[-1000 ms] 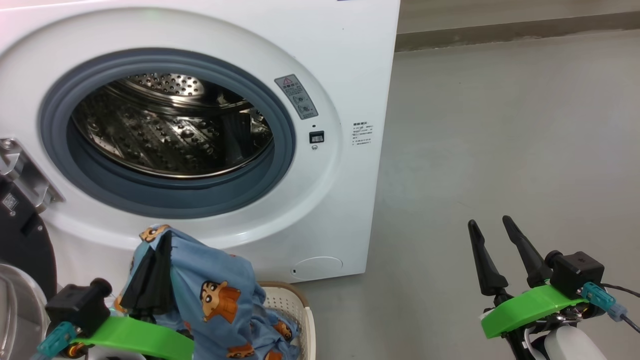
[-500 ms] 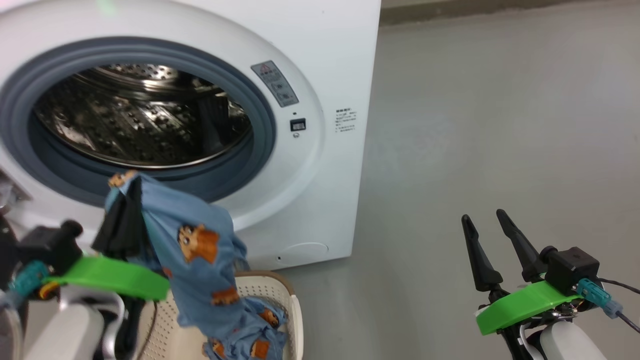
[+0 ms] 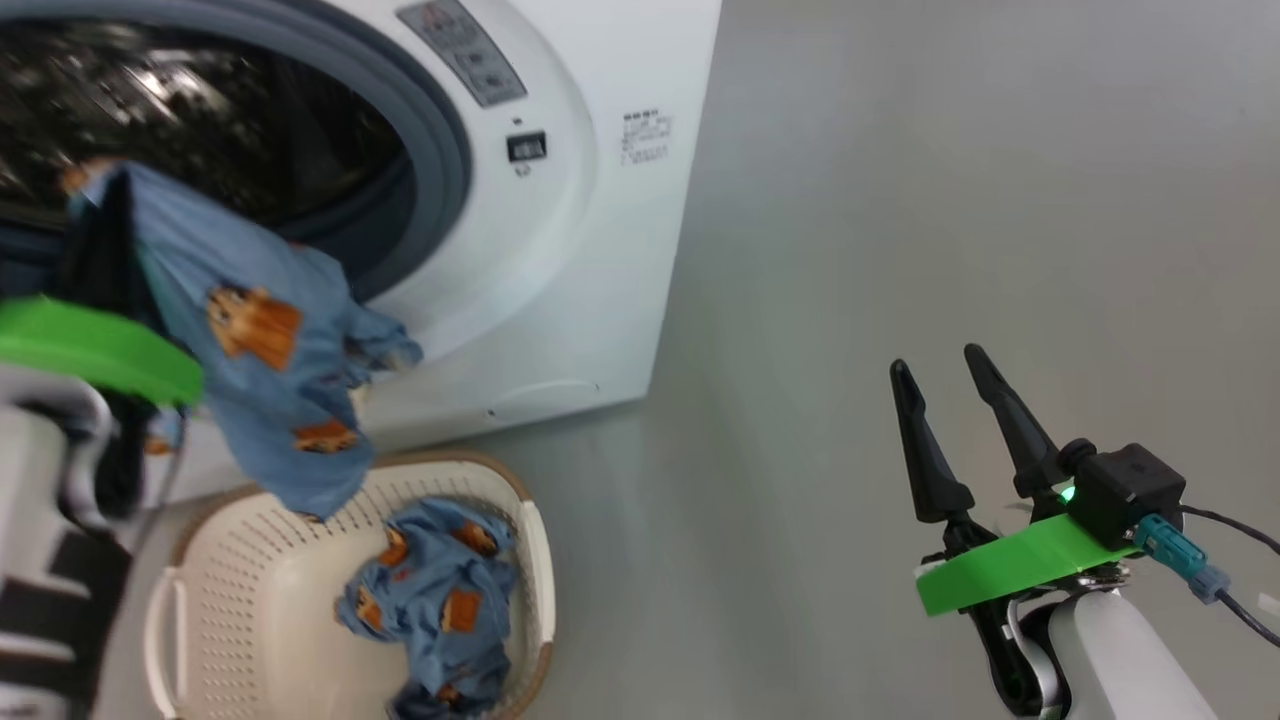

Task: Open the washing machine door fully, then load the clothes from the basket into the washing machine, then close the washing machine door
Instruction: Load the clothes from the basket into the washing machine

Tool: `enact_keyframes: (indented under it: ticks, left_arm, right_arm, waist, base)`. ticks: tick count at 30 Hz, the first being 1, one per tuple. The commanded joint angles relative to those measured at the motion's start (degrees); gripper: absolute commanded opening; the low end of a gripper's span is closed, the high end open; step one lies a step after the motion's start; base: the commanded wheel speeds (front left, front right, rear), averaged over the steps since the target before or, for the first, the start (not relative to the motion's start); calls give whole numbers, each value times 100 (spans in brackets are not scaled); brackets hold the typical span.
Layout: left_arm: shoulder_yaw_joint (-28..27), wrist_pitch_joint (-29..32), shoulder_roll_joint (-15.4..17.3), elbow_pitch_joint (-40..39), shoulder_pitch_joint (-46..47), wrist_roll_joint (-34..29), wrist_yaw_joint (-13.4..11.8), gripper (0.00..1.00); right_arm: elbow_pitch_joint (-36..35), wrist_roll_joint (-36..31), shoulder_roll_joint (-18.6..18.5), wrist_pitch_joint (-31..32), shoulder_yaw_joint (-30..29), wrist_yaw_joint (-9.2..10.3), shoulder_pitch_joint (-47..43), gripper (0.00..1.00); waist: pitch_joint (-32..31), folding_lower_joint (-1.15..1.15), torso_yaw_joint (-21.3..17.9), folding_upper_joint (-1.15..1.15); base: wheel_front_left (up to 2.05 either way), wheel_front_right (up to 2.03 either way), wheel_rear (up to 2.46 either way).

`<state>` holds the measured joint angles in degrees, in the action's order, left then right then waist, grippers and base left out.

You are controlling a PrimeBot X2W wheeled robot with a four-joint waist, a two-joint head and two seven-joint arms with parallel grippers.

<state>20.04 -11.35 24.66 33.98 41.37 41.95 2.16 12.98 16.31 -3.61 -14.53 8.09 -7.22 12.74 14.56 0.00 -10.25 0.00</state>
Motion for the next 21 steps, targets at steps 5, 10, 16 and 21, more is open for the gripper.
enact_keyframes:
  ticks: [5,10,16,21]
  left_arm:
    - [-259,-54,491,871,1279,28,314,0]
    - [-253,-114,711,1537,1972,5,441,0]
    - [-136,-145,1029,1957,2776,-184,487,0]
    - [-24,-211,1275,2256,3306,-396,500,0]
  right_arm:
    - [-373,-115,65,-47,131,-26,334,100]
    - [-593,188,71,-47,256,-26,413,100]
    - [-760,415,72,-47,346,-26,418,100]
    - [-822,558,72,-47,461,-26,425,100]
  waist:
    - [1400,0,-614,0]
    - [1874,0,-912,0]
    - [2287,0,-1229,0]
    - [2464,0,-1463,0]
  base:
    - [0,0,0]
    - [0,0,0]
    - [0,0,0]
    - [0,0,0]
